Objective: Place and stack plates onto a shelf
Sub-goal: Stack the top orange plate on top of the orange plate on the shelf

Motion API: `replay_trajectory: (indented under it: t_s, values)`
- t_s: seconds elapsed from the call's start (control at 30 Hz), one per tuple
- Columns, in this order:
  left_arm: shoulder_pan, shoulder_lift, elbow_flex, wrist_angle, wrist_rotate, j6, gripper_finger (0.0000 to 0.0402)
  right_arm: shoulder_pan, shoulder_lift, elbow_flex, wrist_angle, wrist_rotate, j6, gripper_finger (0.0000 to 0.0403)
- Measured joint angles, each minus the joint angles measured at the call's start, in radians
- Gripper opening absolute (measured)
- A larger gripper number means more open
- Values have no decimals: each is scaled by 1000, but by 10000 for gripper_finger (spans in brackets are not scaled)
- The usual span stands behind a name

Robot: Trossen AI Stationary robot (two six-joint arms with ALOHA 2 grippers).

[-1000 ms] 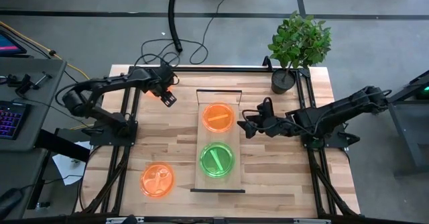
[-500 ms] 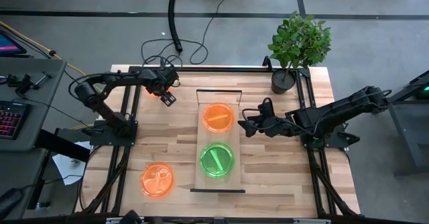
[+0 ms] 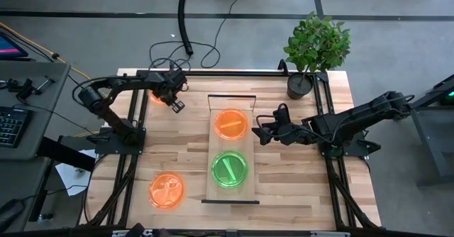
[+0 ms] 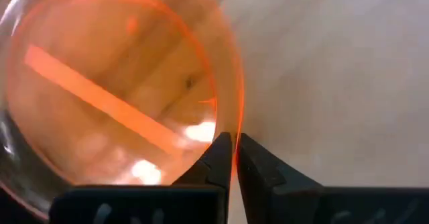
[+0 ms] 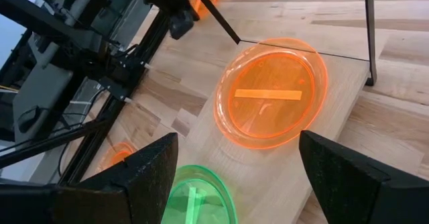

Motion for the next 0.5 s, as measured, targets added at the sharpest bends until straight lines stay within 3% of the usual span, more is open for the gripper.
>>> replay_trajectory:
  t_s: [0.5]
  values:
    - [-154,-489,160,-283,51,-122,0,0,0,0,10,-4,-29,293]
